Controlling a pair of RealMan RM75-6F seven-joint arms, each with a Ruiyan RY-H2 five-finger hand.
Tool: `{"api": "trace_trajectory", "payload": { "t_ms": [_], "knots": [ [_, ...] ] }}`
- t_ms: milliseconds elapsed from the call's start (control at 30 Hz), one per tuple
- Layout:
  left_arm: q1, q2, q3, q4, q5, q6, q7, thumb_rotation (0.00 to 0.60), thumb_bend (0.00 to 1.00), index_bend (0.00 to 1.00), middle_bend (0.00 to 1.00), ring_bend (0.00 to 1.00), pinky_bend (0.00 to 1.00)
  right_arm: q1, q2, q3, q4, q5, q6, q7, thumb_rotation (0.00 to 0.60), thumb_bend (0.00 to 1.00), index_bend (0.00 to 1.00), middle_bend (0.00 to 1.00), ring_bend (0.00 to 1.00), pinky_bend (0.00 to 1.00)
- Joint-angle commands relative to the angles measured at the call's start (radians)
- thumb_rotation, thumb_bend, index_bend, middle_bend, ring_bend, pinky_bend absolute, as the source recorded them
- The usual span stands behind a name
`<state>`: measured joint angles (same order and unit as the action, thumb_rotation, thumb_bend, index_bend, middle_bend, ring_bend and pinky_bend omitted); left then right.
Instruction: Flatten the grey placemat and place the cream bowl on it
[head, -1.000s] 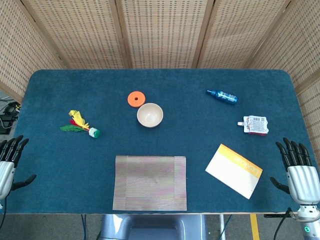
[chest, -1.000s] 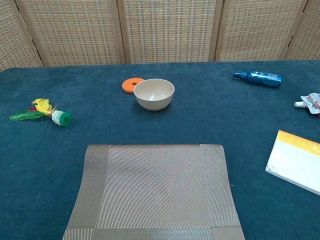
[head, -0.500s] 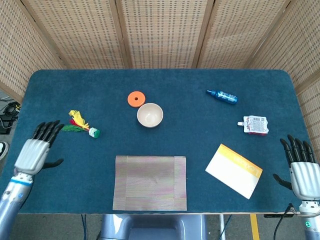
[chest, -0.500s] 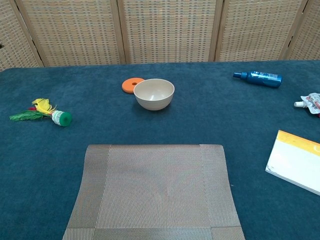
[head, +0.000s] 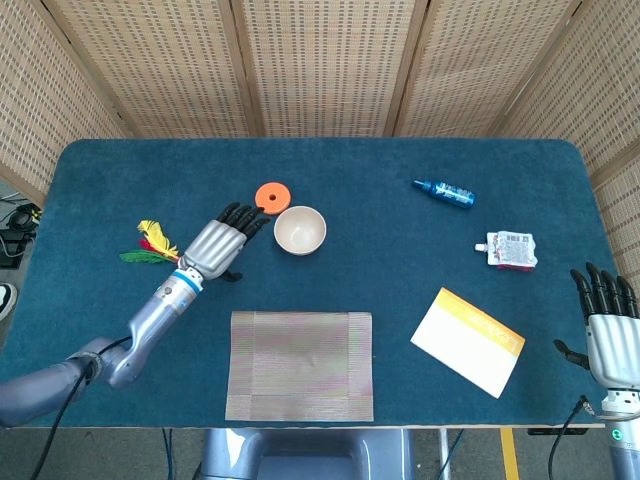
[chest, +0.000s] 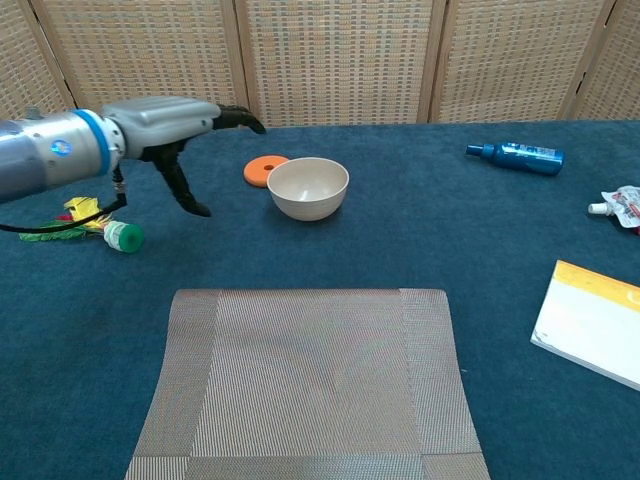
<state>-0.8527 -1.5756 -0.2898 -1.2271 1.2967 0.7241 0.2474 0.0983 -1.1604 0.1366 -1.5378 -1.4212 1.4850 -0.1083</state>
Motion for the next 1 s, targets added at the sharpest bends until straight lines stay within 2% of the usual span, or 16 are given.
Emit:
{"api": "trace_trajectory", "payload": {
  "t_ms": [33,133,333,433,500,533,600,667,867,1000],
  "knots": [
    [-0.102,-0.117,-0.023,0.131,-0.089,-0.088,0.064,0.6,0.14,0.15,0.0,0.0,0.0,0.004,-0.004,0.003,0.01,0.015,-0.012,-0.003,0.6,0.0,0.04,0.0,0.0,0.0],
    [-0.169,-0.216,-0.028,0.267,-0.135,-0.131,0.078,0.6,0.21,0.19,0.0,0.0,0.0,0.007,-0.007,0.009,0.022,0.035,-0.023,-0.003,0.6,0.0,0.04,0.0,0.0,0.0],
    [-0.236,-0.316,-0.031,0.421,-0.164,-0.156,0.066,0.6,0.34,0.25,0.0,0.0,0.0,0.006,-0.006,0.014,0.026,0.046,-0.022,0.0,0.6,0.0,0.04,0.0,0.0,0.0],
    [-0.26,-0.35,-0.029,0.481,-0.178,-0.176,0.057,0.6,0.41,0.39,0.0,0.0,0.0,0.004,-0.004,0.015,0.025,0.046,-0.016,0.001,0.6,0.0,0.05,0.0,0.0,0.0],
    [-0.267,-0.363,-0.027,0.503,-0.187,-0.184,0.055,0.6,0.45,0.54,0.0,0.0,0.0,0.003,-0.004,0.015,0.025,0.048,-0.015,0.002,0.6,0.0,0.05,0.0,0.0,0.0],
    [-0.27,-0.366,-0.026,0.51,-0.192,-0.185,0.056,0.6,0.46,0.58,0.0,0.0,0.0,0.003,-0.003,0.015,0.025,0.048,-0.014,0.002,0.6,0.0,0.05,0.0,0.0,0.0],
    [-0.27,-0.364,-0.026,0.509,-0.198,-0.176,0.056,0.6,0.48,0.66,0.0,0.0,0.0,0.002,-0.003,0.015,0.025,0.049,-0.015,0.005,0.6,0.0,0.05,0.0,0.0,0.0],
    [-0.266,-0.351,-0.031,0.495,-0.204,-0.157,0.052,0.6,0.49,0.69,0.0,0.0,0.0,0.002,-0.002,0.013,0.024,0.047,-0.014,0.006,0.6,0.0,0.05,0.0,0.0,0.0],
    [-0.24,-0.272,-0.046,0.416,-0.228,-0.104,0.059,0.6,0.49,0.69,0.0,0.0,0.0,0.0,0.002,0.007,0.014,0.033,-0.007,0.007,0.6,0.0,0.06,0.0,0.0,0.0],
    [-0.195,-0.157,-0.053,0.337,-0.261,-0.065,0.082,0.6,0.49,0.69,0.0,0.0,0.0,-0.004,0.005,0.0,-0.001,0.015,0.006,0.002,0.6,0.0,0.06,0.0,0.0,0.0]
  ]
}}
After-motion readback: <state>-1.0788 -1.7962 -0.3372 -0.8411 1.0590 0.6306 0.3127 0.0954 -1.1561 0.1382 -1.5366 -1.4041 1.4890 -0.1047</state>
